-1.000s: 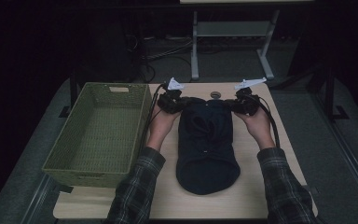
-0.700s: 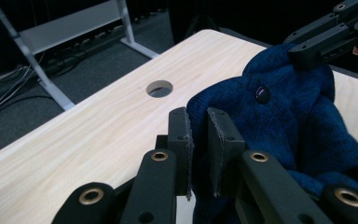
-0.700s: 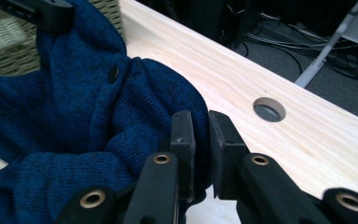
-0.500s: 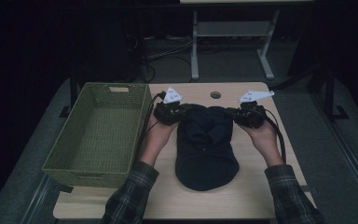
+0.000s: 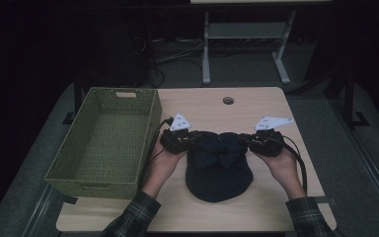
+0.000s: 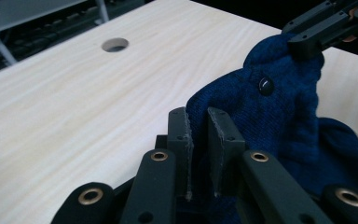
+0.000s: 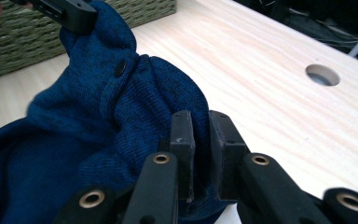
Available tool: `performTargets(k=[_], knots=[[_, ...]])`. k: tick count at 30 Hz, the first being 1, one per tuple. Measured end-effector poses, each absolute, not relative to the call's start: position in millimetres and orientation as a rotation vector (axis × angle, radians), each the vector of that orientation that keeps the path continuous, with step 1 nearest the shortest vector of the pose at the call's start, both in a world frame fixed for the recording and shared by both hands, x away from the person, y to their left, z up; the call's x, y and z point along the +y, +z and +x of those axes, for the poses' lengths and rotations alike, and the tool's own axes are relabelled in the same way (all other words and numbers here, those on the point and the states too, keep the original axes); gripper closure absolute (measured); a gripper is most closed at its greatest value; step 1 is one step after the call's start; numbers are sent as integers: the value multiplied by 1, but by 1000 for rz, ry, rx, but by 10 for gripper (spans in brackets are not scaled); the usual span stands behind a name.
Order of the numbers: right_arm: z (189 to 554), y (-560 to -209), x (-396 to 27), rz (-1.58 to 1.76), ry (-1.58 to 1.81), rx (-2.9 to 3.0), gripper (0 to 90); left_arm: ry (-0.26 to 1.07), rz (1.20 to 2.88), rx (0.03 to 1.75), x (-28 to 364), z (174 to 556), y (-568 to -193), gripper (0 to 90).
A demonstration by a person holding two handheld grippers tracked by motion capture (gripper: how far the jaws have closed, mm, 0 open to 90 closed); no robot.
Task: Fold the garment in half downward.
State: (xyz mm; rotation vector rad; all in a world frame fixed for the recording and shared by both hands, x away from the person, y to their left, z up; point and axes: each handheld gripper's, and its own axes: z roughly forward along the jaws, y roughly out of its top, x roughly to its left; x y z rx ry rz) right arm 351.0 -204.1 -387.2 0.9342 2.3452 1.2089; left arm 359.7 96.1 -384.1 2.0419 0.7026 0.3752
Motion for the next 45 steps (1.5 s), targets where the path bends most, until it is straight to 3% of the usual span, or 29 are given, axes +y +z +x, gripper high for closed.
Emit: performTargets(k=[25, 37, 45], knots=[[280, -422, -216, 952, 1282, 2446, 798, 331, 2176, 565, 94, 293, -412, 794], [260, -438, -210, 961, 1283, 2523, 771, 226, 2216, 582, 104, 277, -435, 782], [254, -425, -215, 954, 1361, 2498, 680, 247, 2149, 593, 112, 274, -414, 668]])
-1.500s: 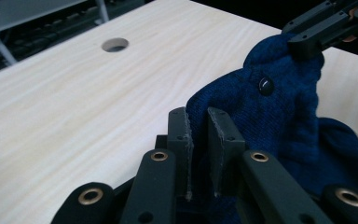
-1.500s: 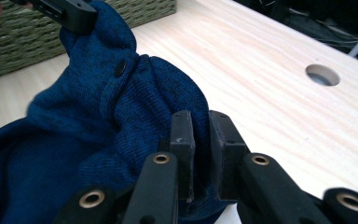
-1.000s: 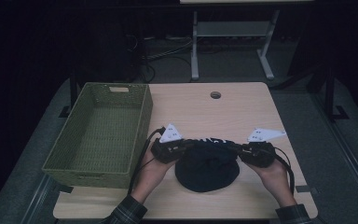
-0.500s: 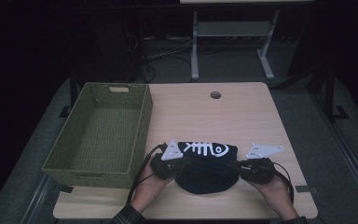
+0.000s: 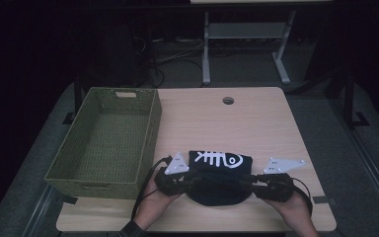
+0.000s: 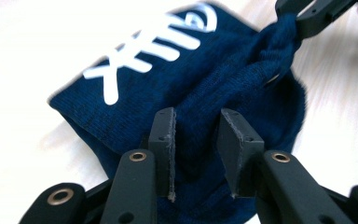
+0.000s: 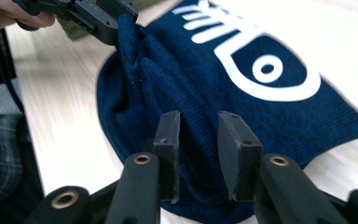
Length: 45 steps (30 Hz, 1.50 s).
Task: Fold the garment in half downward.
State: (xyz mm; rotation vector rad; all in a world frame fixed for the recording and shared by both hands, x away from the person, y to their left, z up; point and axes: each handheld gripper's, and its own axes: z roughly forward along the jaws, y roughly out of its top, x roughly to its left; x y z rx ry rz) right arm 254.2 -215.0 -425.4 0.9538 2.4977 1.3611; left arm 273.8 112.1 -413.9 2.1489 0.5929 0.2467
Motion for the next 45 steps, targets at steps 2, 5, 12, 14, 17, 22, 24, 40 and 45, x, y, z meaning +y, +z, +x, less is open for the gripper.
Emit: performTargets(k=[2, 5, 12, 14, 17, 22, 24, 40, 45], knots=[[252, -418, -217, 944, 1390, 2482, 664, 267, 2127, 579, 116, 272, -403, 658], [250, -407, -220, 926, 1442, 2450, 664, 287, 2088, 560, 121, 270, -388, 659], [251, -403, -222, 920, 1420, 2433, 888, 228, 2092, 543, 118, 279, -387, 897], [253, -408, -221, 933, 1394, 2445, 898, 203, 2100, 539, 113, 282, -393, 898], [257, -416, -219, 953, 1351, 2457, 899, 180, 2116, 539, 104, 287, -403, 898], [255, -427, -214, 954, 1323, 2504, 899, 128, 2180, 508, 92, 280, -421, 898], [253, -432, -212, 939, 1297, 2525, 899, 127, 2214, 496, 90, 275, -427, 898], [248, -464, -197, 940, 1170, 2591, 900, 146, 2340, 495, 82, 268, -454, 900], [249, -461, -197, 945, 1172, 2594, 900, 144, 2327, 501, 83, 270, -446, 899]])
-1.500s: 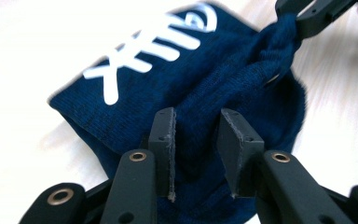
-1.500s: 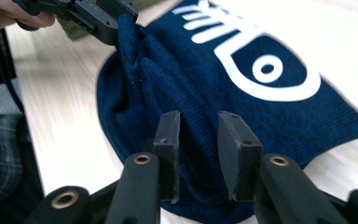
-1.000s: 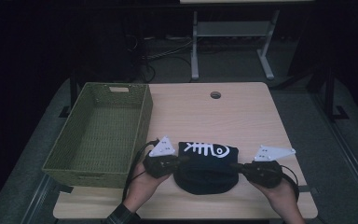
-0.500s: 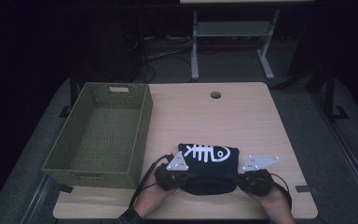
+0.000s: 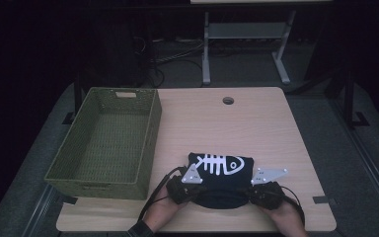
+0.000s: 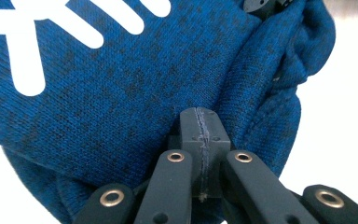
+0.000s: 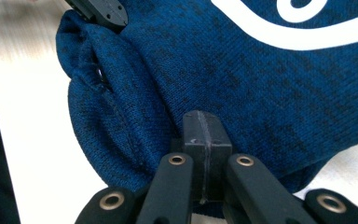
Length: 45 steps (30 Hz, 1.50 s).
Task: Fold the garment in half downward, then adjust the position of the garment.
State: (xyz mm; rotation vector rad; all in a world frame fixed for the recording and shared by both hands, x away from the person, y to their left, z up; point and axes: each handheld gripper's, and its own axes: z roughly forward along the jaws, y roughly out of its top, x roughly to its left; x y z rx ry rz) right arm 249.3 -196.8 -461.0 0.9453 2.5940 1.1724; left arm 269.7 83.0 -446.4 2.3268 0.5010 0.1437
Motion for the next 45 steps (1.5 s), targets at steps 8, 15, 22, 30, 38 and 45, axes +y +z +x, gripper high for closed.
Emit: performTargets(k=[8, 15, 22, 30, 38, 45], knots=[[269, -435, -198, 916, 1260, 2490, 900, 228, 2231, 509, 80, 292, -415, 899], [307, -436, -184, 950, 1287, 2451, 900, 245, 2220, 574, 61, 335, -422, 899], [325, -456, -173, 991, 1197, 2494, 900, 233, 2286, 622, 59, 350, -450, 900], [322, -458, -172, 986, 1176, 2492, 900, 255, 2310, 602, 57, 347, -450, 899], [307, -443, -182, 954, 1246, 2465, 900, 207, 2237, 585, 68, 333, -432, 898], [276, -434, -197, 937, 1305, 2453, 900, 170, 2208, 540, 79, 300, -424, 898]])
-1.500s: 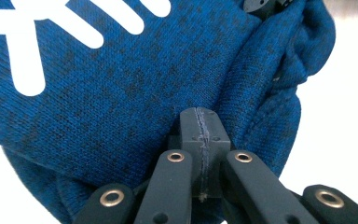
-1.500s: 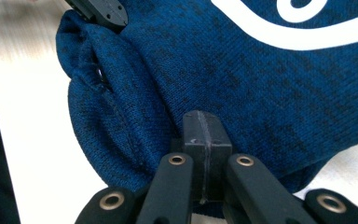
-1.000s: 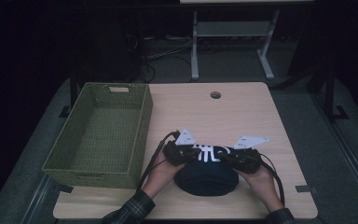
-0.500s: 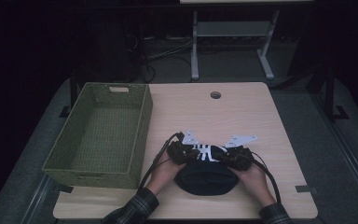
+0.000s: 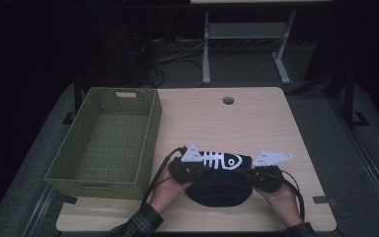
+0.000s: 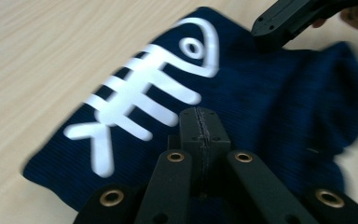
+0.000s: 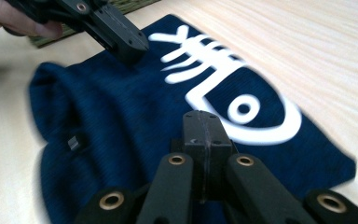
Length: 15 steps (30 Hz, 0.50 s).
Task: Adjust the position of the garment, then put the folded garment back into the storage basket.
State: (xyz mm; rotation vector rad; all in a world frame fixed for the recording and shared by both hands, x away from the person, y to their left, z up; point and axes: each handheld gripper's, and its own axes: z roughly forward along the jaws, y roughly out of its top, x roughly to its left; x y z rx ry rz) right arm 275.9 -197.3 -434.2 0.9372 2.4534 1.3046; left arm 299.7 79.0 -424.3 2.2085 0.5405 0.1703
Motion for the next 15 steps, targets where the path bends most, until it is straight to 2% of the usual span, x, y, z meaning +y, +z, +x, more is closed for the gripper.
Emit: performTargets(k=[5, 13, 15], knots=[[255, -437, -201, 933, 1331, 2484, 900, 165, 2251, 519, 82, 284, -433, 898], [249, -443, -200, 920, 1319, 2507, 900, 149, 2274, 527, 82, 284, -440, 895], [248, -442, -202, 935, 1330, 2490, 895, 160, 2260, 544, 84, 285, -437, 844]])
